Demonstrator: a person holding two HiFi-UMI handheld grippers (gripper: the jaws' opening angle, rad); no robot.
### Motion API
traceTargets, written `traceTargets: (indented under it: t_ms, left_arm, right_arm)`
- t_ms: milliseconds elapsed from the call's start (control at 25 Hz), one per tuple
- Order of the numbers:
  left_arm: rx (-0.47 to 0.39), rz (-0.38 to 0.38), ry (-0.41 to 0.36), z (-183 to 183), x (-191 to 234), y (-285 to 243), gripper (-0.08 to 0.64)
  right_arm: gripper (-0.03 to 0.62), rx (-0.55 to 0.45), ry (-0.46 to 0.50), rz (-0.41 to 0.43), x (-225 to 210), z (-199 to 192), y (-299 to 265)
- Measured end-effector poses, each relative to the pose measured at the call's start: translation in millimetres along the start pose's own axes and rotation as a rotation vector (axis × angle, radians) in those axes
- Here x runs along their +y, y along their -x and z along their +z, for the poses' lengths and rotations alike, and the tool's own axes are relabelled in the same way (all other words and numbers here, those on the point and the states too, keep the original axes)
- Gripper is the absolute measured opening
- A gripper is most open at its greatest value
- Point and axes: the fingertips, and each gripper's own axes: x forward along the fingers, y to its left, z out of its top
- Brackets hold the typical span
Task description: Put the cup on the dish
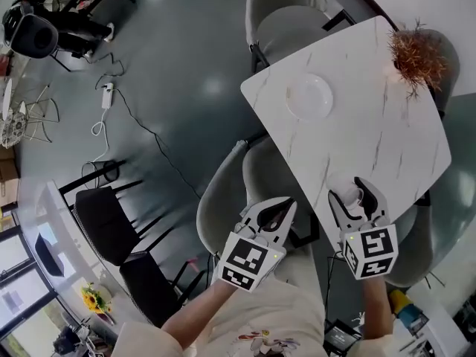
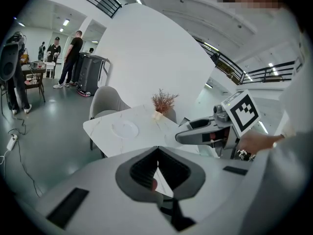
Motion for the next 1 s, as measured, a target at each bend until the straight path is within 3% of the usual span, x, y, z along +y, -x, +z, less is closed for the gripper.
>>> traceTargets:
  t_ms: [280,720,1000]
  left_arm:
    - [-0.001,0.002,0.023,4,27,-31,0.005]
    - [-0.001,0.011,0.074,1,59,-63,0.005]
    - [0.001,0.032,0.102,1,89,-80,0.003]
  right_arm:
    - [0.268,0.010,0.007,-0.006,-20,10,-34]
    - [0.268,0.023,0.117,0.020,-24,37,-90]
    - [0.268,0.024,0.115,0.037,-30,50,-125]
